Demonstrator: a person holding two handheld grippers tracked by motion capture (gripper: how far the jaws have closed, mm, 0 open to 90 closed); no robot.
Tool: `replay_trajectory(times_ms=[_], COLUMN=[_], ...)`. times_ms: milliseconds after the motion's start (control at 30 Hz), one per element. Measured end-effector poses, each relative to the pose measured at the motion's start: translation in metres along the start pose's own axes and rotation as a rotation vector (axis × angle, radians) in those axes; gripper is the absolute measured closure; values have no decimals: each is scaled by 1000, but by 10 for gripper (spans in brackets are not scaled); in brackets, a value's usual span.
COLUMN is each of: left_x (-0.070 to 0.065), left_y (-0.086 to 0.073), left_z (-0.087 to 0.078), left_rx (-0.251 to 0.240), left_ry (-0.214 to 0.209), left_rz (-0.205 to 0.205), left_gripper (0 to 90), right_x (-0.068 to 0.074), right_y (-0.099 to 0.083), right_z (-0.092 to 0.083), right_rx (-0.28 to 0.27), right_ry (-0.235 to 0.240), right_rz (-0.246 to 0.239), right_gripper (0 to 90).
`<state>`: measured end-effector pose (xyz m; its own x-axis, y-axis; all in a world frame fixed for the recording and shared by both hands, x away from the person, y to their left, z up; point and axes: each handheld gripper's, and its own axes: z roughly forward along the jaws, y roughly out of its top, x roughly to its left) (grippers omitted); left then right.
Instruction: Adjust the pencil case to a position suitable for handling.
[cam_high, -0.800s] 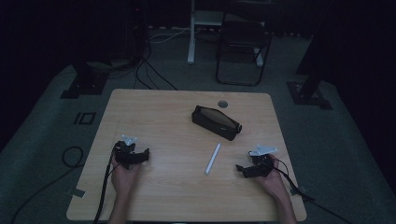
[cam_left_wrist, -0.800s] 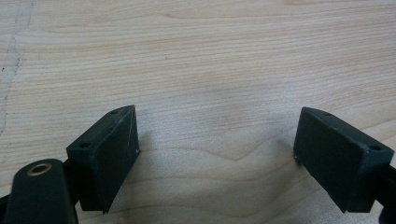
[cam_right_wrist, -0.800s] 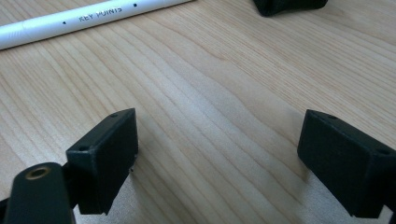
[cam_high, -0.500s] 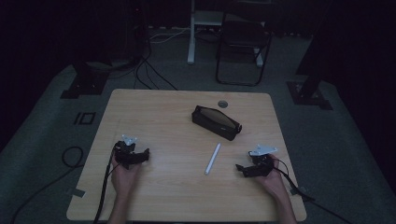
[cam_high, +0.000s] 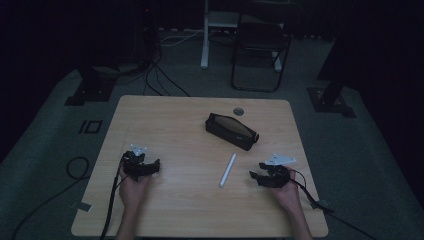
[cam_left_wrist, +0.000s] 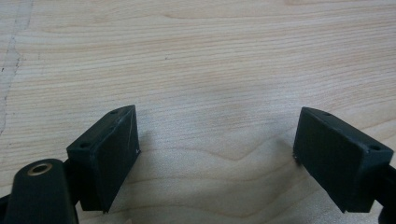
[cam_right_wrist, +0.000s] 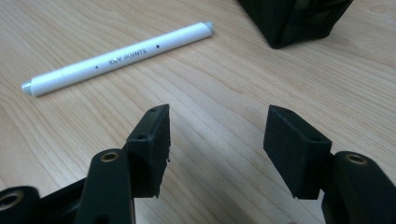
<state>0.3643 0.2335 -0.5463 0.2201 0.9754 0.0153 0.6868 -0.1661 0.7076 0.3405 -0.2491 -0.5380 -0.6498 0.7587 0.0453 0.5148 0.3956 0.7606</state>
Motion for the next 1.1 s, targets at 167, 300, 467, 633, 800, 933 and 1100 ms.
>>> replay_trajectory(times_ms=[167,300,467,633,800,933,1100], left_x=[0,0,0,0,0,0,0], left_y=[0,0,0,0,0,0,0], left_z=[0,0,0,0,0,0,0], left_rx=[0,-1,0,-1,-1,-1,-1], left_ry=[0,-1,0,0,0,0,0], left_rz=[0,0,0,0,0,0,0], left_gripper=[147,147,147,147,147,147,147], right_x=[10,20,33,35,26,6,-8], right_y=[5,11,19,26,31,45,67], right_z=[0,1,3,7,6,2,-3], right_rx=[-3,-4,-15,-17,-38,-84,-132], right_ry=[-16,-33,-48,-95,-120,-157,-210], right_rz=[19,15,14,14,44,87,90], right_gripper=[377,337,285,276,275,275,289])
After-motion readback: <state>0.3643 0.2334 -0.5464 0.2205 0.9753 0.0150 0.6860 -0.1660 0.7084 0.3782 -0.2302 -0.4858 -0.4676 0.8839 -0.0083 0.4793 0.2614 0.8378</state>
